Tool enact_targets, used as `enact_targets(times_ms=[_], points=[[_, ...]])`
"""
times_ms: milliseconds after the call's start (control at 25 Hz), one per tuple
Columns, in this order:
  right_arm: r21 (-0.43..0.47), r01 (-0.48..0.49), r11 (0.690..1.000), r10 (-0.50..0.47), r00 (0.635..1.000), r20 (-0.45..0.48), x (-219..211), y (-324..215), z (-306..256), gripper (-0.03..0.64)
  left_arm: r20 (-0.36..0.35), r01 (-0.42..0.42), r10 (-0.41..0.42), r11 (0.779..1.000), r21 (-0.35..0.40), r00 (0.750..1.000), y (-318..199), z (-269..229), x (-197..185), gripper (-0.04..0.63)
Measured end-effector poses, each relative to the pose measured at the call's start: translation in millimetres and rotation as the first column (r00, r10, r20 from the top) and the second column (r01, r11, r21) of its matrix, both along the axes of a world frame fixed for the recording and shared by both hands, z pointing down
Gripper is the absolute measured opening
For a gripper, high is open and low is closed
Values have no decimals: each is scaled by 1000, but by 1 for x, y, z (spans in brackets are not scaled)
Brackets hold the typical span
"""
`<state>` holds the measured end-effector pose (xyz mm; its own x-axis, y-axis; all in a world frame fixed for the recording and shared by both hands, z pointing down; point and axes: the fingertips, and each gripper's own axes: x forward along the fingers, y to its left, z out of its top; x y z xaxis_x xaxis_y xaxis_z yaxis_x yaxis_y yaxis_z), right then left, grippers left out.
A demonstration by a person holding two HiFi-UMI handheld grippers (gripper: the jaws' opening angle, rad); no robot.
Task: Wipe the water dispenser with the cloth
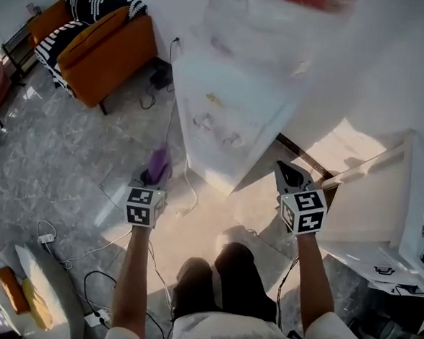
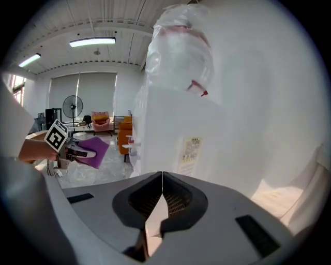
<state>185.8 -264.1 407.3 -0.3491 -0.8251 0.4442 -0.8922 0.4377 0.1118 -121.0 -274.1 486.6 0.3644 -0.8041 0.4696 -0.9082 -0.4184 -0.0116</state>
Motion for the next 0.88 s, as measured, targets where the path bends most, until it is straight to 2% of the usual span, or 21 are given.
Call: enact_targets(times_ms=[280, 480, 680, 880], points=[[32, -24, 999, 24, 999, 25, 0, -26, 109, 15, -14, -6, 6, 1000, 17, 1000, -44, 117, -2, 75], [85, -40, 996, 39, 999, 12, 2, -38, 161, 15, -20, 21, -20, 999, 45, 1000, -78, 181, -10, 75], [93, -57, 994, 57, 998, 5, 6, -46, 188, 15, -34, 39, -36, 997, 67, 999, -124, 216, -11, 77], [79, -132, 988, 127, 990, 67, 16, -45, 201, 15, -81, 14, -6, 996, 91, 997, -155, 231, 13, 77]])
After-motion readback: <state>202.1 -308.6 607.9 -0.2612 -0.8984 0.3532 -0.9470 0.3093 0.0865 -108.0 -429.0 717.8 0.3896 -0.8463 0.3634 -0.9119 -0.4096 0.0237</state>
